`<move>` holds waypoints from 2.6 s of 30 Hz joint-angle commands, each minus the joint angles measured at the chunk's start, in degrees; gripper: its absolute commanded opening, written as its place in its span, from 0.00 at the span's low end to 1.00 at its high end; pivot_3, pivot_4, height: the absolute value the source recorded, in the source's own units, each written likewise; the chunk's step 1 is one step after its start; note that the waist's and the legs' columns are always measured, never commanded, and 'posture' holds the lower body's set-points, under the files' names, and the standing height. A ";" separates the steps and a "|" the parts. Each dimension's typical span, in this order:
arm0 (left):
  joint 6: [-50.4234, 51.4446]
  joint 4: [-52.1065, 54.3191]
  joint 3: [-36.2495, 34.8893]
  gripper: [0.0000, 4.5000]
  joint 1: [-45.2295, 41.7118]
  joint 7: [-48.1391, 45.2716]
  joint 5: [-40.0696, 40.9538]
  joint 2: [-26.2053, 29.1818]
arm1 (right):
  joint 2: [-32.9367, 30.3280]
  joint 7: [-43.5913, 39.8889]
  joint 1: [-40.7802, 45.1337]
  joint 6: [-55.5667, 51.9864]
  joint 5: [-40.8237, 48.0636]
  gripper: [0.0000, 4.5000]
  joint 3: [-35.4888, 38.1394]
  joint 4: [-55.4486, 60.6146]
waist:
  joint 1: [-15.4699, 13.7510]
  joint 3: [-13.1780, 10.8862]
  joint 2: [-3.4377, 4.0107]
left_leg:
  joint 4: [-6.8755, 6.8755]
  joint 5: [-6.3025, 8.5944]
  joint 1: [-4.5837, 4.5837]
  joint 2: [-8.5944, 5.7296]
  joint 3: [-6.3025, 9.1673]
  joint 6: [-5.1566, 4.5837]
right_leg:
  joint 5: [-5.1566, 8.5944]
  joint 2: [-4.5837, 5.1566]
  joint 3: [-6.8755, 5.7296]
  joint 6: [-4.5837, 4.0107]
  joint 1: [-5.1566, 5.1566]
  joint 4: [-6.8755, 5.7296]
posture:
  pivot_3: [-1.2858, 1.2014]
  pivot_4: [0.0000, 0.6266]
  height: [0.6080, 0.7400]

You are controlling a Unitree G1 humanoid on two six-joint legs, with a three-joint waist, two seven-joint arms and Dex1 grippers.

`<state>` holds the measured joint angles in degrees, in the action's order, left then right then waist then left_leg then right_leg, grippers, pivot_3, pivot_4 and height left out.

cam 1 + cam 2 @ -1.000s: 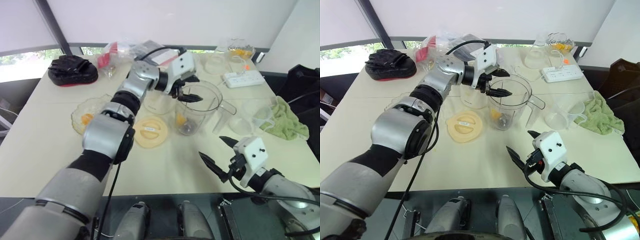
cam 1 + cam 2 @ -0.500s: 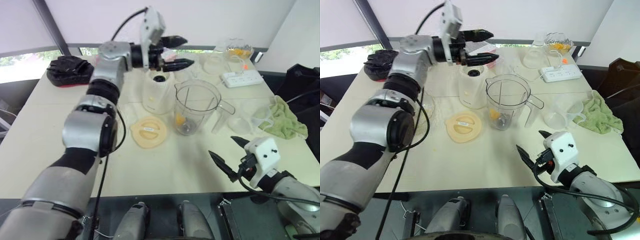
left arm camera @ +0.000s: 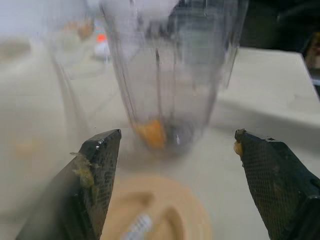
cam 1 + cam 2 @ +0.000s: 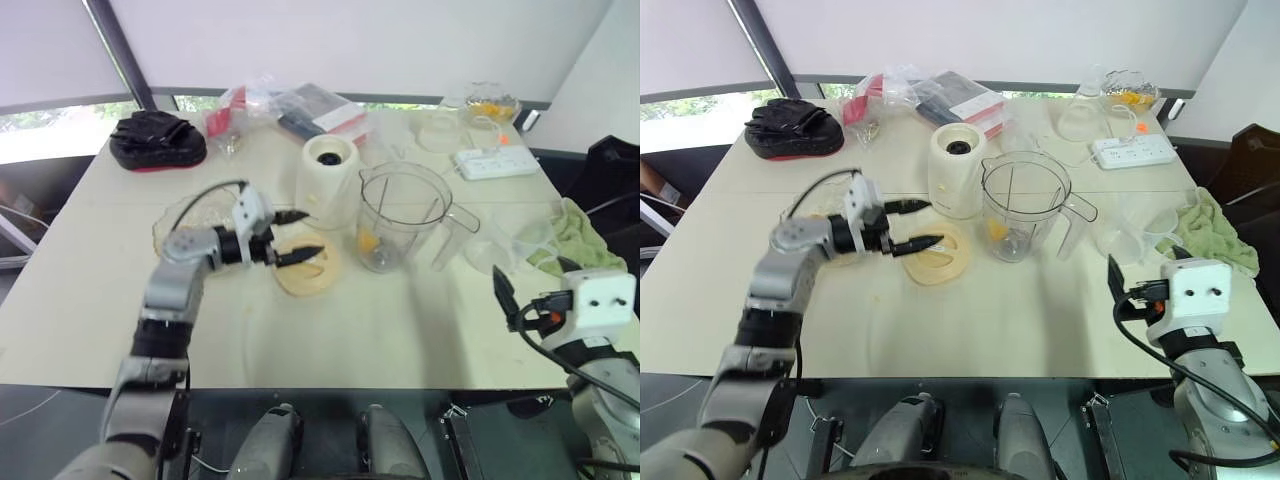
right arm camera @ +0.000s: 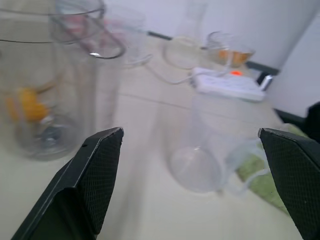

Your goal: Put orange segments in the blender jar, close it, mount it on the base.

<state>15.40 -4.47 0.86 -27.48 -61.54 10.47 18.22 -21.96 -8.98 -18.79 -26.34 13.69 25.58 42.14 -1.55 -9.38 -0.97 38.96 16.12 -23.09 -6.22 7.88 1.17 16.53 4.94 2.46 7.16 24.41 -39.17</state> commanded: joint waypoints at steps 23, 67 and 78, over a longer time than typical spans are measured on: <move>3.55 21.21 7.17 0.84 13.14 11.79 3.73 2.21 | 3.10 11.67 20.76 5.34 -2.61 1.00 5.51 -34.10 | 1.09 0.20 0.52 | -0.73 0.12 0.87 0.03 -0.32 -0.21 | -0.02 0.03 0.19 -0.07 -0.51 0.19 | 0.52 0.24 1.00; 3.32 22.91 8.58 0.86 13.64 16.22 3.62 3.86 | -1.41 13.75 38.51 16.84 -3.41 0.43 3.33 -62.89 | 1.47 0.16 0.61 | -1.01 0.03 0.90 0.11 -0.33 -0.07 | -0.02 -0.16 0.23 -0.08 -0.70 0.89 | 0.52 0.24 1.00; 2.60 21.93 8.50 0.86 13.02 16.29 3.60 4.33 | -0.95 13.34 38.45 17.98 -2.66 0.01 2.43 -62.37 | 1.03 0.17 0.63 | -1.01 0.07 1.02 0.08 -0.16 -0.13 | -0.02 -0.18 0.21 -0.08 -1.01 1.15 | 0.52 0.24 1.00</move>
<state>19.25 15.94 9.98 -13.77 -45.44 13.19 22.46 -22.50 3.98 20.42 -8.22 11.10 27.72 -21.36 -0.51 -9.22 -0.34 37.95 16.19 -22.07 -6.13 7.71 1.05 16.51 4.76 2.68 7.09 23.41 -38.02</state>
